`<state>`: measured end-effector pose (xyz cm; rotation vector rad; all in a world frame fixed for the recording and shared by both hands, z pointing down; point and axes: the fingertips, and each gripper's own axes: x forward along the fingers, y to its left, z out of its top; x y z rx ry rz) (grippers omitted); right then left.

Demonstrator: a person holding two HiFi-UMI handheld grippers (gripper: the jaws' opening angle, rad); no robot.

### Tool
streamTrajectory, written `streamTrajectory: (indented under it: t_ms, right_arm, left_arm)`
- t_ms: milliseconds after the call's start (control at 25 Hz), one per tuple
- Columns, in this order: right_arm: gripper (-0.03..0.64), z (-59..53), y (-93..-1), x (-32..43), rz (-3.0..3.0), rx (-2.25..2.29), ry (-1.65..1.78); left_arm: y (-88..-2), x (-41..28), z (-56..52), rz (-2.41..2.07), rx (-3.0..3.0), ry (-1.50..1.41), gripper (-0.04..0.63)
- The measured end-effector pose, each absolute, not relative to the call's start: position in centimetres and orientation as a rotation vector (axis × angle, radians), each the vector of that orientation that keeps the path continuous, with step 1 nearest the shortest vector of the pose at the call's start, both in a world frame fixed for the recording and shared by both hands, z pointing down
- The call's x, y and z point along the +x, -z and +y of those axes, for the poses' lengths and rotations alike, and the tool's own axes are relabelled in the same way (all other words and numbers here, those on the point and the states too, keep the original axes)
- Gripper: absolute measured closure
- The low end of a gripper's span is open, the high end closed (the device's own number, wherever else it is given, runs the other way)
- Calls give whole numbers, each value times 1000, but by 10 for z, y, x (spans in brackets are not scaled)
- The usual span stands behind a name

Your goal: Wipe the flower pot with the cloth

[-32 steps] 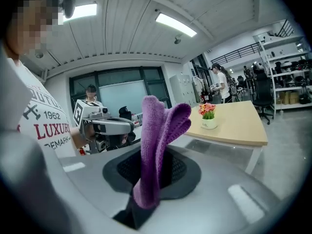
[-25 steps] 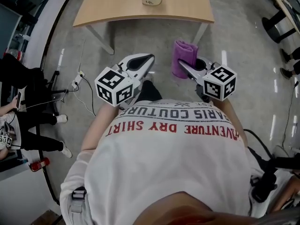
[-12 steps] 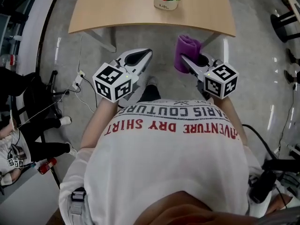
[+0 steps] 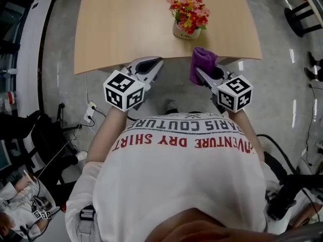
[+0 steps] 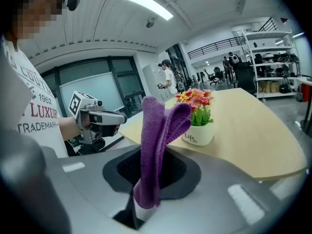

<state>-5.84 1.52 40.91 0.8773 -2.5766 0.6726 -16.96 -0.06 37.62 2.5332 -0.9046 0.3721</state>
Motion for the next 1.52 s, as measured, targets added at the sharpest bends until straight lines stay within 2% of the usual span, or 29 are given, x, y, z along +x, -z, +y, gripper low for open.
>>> streamTrajectory:
  t_ms: [640, 760, 840, 880, 1240, 1520]
  right_arm:
    - [560, -8, -449, -70, -2495, 895, -712]
    - [560, -18, -449, -71, -2483, 885, -667]
    - [560, -27, -447, -72, -2470, 875, -599]
    - [560, -32, -446, -73, -2458, 866, -545]
    - [560, -78, -459, -95, -2176, 760, 95]
    - [560, -115, -486, -97, -1982, 827, 169]
  left_arm:
    - [-437, -171, -88, -787, 2611, -521, 594]
    - [-448, -167, -105, -745, 2588, -579, 561]
    - [-451, -164, -113, -720, 2575, -586, 505]
    - [-451, -163, -117, -718, 2570, -578, 500]
    - [-463, -184, -103, -760, 2462, -506, 500]
    - [-475, -210, -85, -788, 2415, -501, 500]
